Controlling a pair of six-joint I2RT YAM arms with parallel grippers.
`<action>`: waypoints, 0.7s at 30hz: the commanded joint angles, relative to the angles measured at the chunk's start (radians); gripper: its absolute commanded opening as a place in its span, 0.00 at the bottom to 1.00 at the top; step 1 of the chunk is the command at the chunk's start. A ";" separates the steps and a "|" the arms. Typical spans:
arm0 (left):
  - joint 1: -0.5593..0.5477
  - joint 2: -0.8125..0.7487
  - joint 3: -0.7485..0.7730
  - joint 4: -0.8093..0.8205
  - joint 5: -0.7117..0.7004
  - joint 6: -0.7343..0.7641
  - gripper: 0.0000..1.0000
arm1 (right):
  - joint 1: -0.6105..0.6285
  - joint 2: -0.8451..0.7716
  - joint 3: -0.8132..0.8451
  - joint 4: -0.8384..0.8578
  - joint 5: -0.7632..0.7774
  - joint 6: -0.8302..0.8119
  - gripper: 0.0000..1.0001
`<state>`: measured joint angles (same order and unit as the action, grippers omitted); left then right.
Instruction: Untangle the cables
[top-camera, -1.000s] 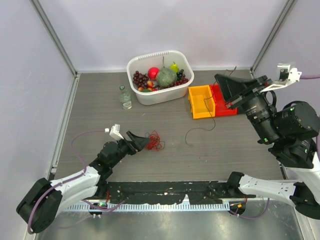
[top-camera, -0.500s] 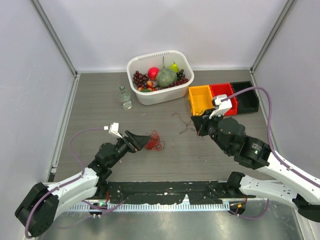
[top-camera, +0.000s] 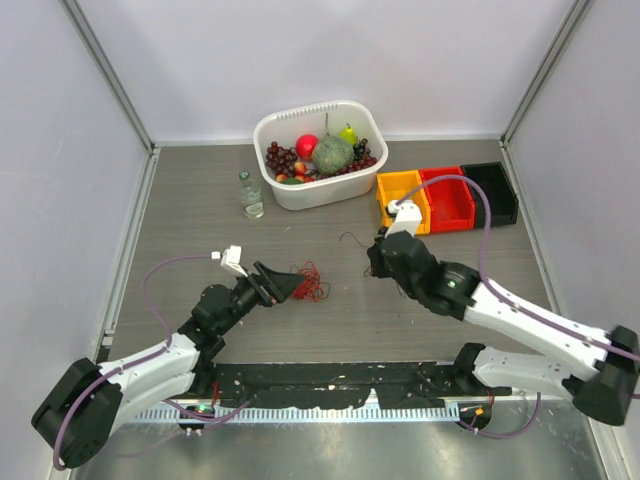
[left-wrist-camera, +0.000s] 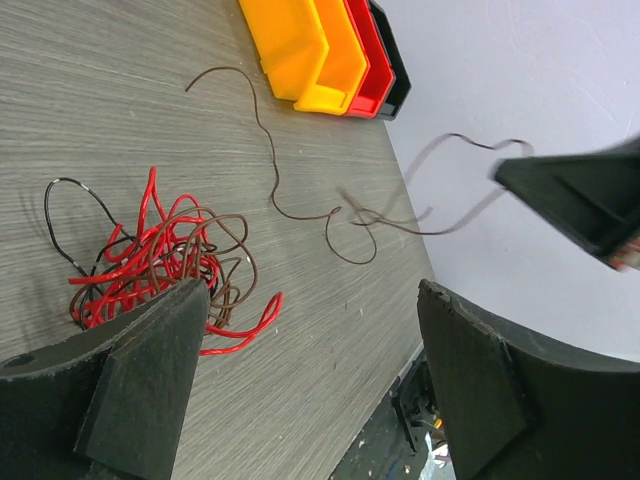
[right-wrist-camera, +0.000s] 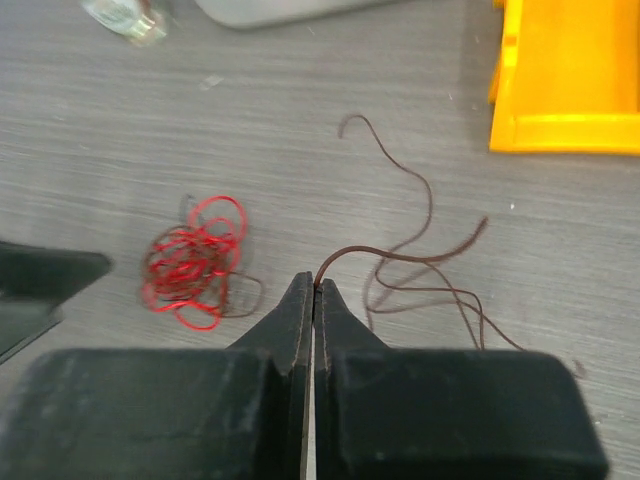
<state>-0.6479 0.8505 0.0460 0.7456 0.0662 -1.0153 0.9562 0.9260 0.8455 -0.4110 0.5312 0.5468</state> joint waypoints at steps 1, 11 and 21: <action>-0.004 0.007 -0.072 0.061 0.018 0.021 0.89 | -0.124 0.201 0.046 0.057 -0.129 0.054 0.01; -0.015 -0.001 -0.072 0.064 0.015 0.035 0.90 | -0.310 0.333 -0.046 0.052 -0.323 0.038 0.20; -0.215 0.056 0.268 -0.383 -0.136 0.262 0.84 | -0.344 0.228 -0.088 -0.090 -0.289 0.125 0.75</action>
<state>-0.7570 0.8795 0.1024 0.6083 0.0669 -0.9276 0.6270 1.2251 0.7761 -0.4347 0.2115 0.6167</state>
